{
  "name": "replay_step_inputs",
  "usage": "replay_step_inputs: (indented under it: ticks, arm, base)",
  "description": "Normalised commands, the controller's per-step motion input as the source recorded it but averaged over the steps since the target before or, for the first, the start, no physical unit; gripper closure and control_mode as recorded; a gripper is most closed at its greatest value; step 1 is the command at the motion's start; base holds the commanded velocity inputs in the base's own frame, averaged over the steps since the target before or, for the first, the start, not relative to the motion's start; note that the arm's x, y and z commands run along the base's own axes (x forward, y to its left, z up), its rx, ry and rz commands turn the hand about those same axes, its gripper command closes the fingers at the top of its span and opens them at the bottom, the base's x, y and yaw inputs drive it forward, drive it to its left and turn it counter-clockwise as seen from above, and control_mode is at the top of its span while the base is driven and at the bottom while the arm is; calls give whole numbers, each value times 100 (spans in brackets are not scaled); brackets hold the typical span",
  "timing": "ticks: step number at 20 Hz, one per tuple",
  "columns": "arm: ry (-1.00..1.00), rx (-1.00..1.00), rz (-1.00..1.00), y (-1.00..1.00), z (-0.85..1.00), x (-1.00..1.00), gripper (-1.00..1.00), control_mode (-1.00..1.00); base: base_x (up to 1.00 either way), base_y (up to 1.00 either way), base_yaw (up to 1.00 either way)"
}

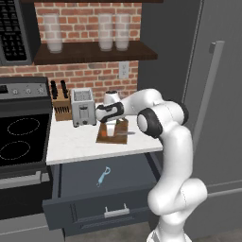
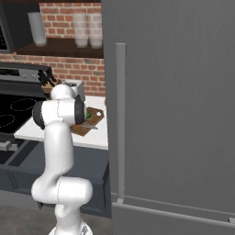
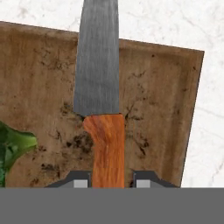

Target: Place the appropriate cutting tool for cutting the broccoli skin on the cutting board.

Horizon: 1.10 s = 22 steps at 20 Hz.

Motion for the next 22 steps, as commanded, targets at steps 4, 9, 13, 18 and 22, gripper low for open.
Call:
replay_step_inputs:
  ticks: [4,9,13,18,22]
  arm:
    - [-5,0,0,-14,-1,-47,-100,-100]
    - [-15,0,0,-20,47,-74,-100,-100]
    - [-20,0,0,-35,82,-91,-100,-100]
    - [-16,0,0,-51,58,-96,-100,-100]
    - [-6,1,0,-63,45,-100,-100,-100]
  base:
    - [0,0,0]
    - [0,0,0]
    - [0,0,0]
    - [0,0,0]
    - [0,0,0]
